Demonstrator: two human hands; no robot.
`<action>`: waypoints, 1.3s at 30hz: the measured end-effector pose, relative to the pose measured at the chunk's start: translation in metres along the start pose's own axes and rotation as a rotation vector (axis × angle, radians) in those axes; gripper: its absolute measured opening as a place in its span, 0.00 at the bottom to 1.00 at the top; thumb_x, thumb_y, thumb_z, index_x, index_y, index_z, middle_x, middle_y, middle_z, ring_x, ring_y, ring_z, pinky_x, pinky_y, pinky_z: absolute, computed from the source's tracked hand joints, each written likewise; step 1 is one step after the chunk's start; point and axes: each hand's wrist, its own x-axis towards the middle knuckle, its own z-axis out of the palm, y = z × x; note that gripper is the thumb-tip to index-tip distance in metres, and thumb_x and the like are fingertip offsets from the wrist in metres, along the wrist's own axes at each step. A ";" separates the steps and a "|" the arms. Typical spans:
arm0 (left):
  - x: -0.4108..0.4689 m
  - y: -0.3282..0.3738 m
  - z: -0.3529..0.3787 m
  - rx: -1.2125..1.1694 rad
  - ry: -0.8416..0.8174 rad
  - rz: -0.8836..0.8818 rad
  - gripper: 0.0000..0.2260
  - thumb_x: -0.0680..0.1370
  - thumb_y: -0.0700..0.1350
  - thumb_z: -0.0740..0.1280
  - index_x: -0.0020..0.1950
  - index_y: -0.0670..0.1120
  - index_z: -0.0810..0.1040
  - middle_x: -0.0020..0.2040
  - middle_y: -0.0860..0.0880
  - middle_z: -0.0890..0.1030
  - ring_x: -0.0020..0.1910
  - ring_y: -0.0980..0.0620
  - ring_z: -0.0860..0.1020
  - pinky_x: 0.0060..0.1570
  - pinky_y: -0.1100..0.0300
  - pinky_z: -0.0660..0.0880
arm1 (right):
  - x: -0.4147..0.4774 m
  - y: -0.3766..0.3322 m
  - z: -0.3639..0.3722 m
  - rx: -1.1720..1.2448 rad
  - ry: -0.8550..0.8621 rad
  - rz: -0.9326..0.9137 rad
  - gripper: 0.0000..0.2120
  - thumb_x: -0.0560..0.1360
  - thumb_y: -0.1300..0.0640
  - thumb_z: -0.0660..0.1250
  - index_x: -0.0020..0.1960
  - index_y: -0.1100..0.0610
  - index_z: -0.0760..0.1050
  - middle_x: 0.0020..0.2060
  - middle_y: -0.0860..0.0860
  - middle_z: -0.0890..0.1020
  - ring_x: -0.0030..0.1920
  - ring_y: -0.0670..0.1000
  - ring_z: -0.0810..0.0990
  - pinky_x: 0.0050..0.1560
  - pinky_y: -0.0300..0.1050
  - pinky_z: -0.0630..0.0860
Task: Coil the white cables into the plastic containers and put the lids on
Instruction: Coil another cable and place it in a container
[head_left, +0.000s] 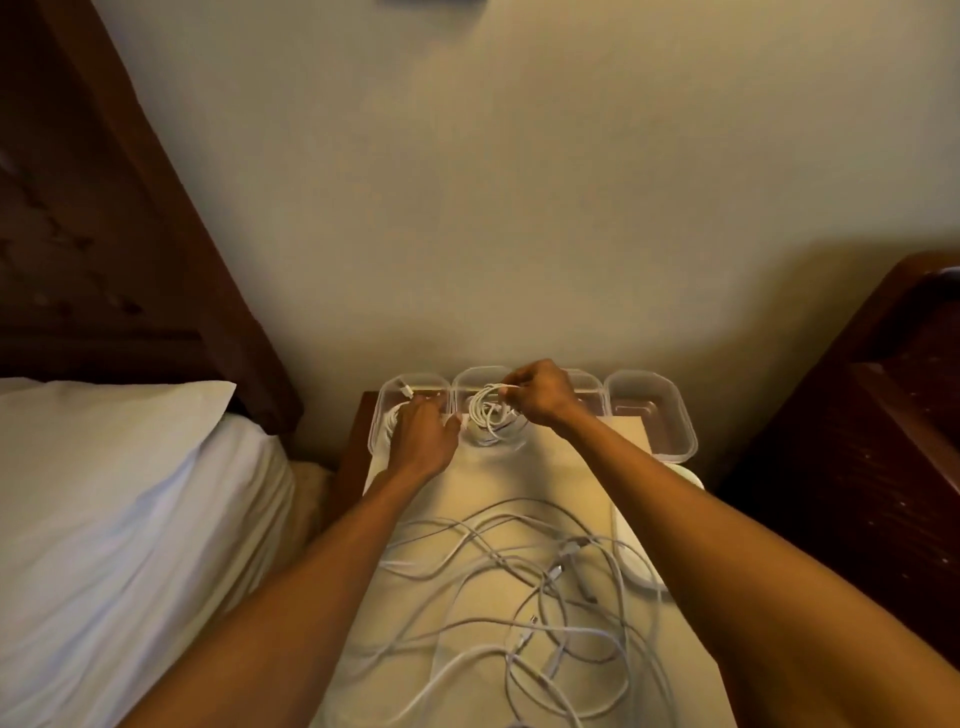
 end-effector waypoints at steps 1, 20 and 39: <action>-0.001 -0.001 0.001 0.000 0.006 0.005 0.11 0.77 0.48 0.65 0.52 0.43 0.82 0.48 0.41 0.84 0.49 0.40 0.80 0.48 0.49 0.78 | 0.005 -0.001 0.004 -0.025 -0.027 -0.009 0.10 0.75 0.59 0.72 0.55 0.62 0.83 0.49 0.57 0.85 0.49 0.54 0.83 0.55 0.50 0.80; -0.002 -0.019 0.018 -0.082 0.045 0.043 0.18 0.81 0.48 0.64 0.70 0.46 0.76 0.61 0.44 0.81 0.61 0.43 0.77 0.58 0.45 0.77 | 0.049 -0.003 0.011 -0.391 -0.068 -0.120 0.15 0.68 0.52 0.79 0.52 0.57 0.84 0.48 0.55 0.85 0.47 0.55 0.82 0.50 0.47 0.79; -0.005 -0.017 0.019 -0.086 0.063 0.051 0.18 0.82 0.49 0.64 0.71 0.45 0.75 0.63 0.44 0.80 0.62 0.43 0.77 0.59 0.45 0.77 | 0.026 0.015 0.015 -0.629 -0.196 -0.352 0.18 0.73 0.63 0.72 0.63 0.61 0.79 0.58 0.60 0.81 0.55 0.61 0.80 0.57 0.49 0.76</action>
